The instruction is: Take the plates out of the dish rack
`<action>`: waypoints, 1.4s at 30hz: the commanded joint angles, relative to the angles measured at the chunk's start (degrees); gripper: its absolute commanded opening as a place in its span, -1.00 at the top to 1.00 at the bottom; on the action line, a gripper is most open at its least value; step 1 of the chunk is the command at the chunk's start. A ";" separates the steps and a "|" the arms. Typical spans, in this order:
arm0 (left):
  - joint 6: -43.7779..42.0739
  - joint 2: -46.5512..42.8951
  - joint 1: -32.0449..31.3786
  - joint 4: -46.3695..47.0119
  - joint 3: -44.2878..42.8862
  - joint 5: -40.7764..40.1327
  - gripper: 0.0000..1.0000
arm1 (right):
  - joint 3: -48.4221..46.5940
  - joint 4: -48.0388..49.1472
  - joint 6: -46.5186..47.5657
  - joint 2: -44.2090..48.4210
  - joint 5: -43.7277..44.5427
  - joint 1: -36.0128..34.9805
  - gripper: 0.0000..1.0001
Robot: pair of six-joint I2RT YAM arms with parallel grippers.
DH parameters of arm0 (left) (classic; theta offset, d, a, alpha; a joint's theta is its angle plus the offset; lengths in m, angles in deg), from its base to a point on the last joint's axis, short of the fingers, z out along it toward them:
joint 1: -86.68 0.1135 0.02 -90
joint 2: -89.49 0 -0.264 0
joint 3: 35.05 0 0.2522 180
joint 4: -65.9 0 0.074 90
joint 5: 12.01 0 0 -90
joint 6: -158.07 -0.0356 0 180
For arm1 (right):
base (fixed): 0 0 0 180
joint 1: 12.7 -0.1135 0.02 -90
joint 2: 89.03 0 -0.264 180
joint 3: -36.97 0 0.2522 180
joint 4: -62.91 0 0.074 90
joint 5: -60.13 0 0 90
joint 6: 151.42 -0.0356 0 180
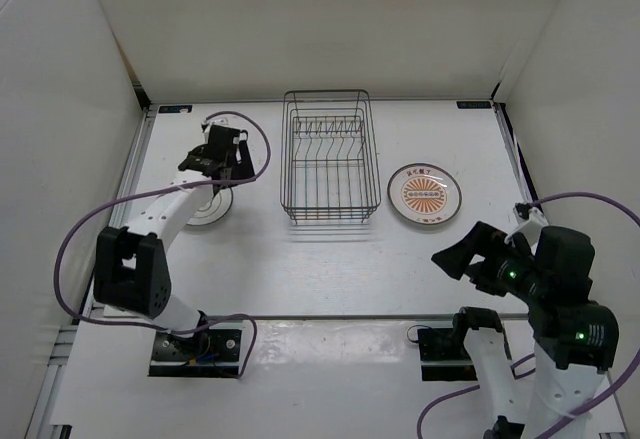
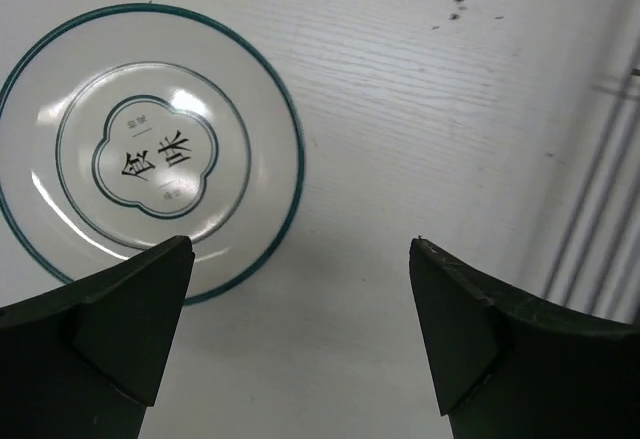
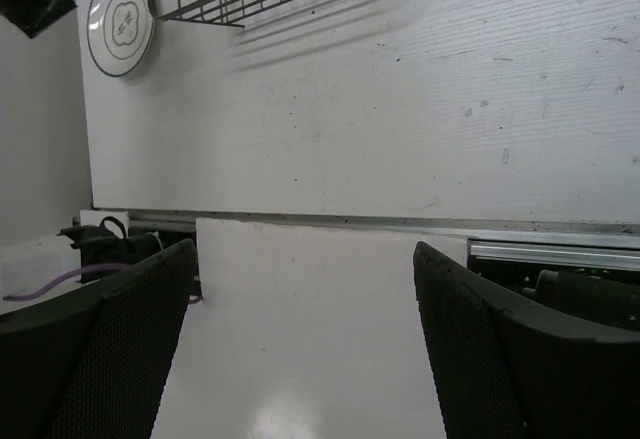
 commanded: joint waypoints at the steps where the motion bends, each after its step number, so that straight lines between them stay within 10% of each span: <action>1: -1.64 -7.18 -0.84 -3.55 -5.76 5.28 -1.00 | -2.77 -11.24 0.64 -3.56 3.06 -0.19 -0.80; 16: -8.38 -46.53 -1.89 -21.21 3.78 27.26 -1.00 | -2.41 8.46 -4.21 -11.12 -5.11 -0.19 -0.80; 28: -13.78 -68.60 -8.13 -32.98 22.43 20.68 -1.00 | 2.58 13.02 -3.76 -9.73 4.47 -0.19 -0.80; 42: -17.56 -95.96 -11.47 -25.52 35.88 15.06 -1.00 | 4.08 14.43 1.86 -5.15 13.71 -1.95 -0.80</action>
